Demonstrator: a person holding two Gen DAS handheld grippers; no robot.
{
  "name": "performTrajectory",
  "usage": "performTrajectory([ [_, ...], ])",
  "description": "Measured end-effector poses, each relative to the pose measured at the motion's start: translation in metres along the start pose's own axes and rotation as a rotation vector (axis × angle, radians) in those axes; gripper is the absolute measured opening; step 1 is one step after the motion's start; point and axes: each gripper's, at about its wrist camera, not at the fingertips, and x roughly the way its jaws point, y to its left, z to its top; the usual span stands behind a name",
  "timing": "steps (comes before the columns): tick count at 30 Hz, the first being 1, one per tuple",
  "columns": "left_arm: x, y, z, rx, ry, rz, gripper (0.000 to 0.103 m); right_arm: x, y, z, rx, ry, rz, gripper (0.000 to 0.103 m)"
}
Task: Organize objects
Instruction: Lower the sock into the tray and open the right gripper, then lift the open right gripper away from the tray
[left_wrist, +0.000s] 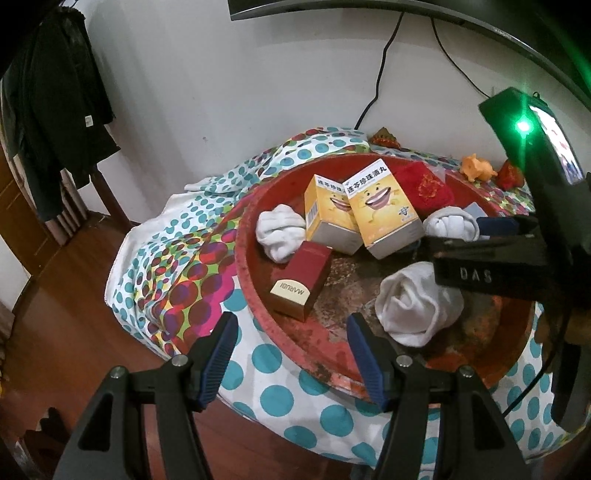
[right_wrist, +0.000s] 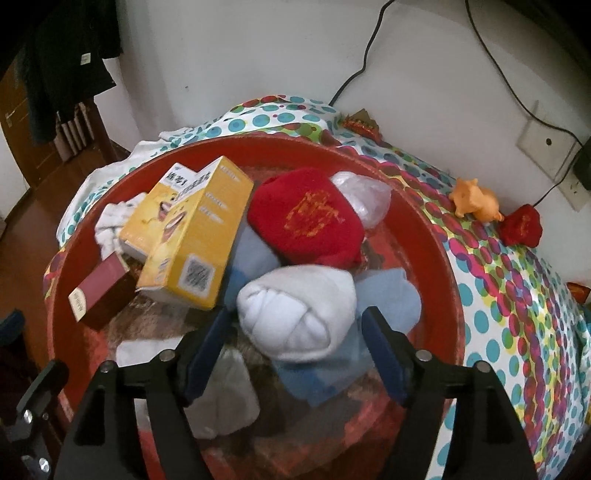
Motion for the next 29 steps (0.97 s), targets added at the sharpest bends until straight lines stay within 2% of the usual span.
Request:
performTrajectory([
  [4,-0.002,-0.001,0.000,0.008,-0.011,0.021,0.063,-0.017,0.005,-0.004,-0.029,-0.023,-0.037,0.078],
  [6,-0.001,-0.002,0.000,0.007,-0.009,0.022,0.063,-0.030,0.007,-0.008,-0.041,-0.048,-0.087,0.085],
  [8,-0.002,-0.004,0.000,0.013,-0.009,0.019,0.063,-0.041,0.007,-0.013,-0.051,-0.064,-0.113,0.087],
  [14,-0.004,-0.008,-0.001,0.020,-0.014,0.020,0.063,-0.065,0.001,-0.031,-0.043,-0.047,-0.183,0.094],
  [19,-0.004,-0.008,0.000,0.004,-0.007,0.009,0.063,-0.075,-0.008,-0.048,-0.019,-0.017,-0.187,0.095],
  [24,0.000,-0.005,-0.001,-0.033,0.023,-0.055,0.063,-0.079,-0.011,-0.058,0.001,-0.009,-0.160,0.096],
  [29,-0.006,-0.011,-0.002,-0.020,0.006,-0.075,0.063,-0.077,-0.011,-0.065,0.016,0.004,-0.150,0.096],
])
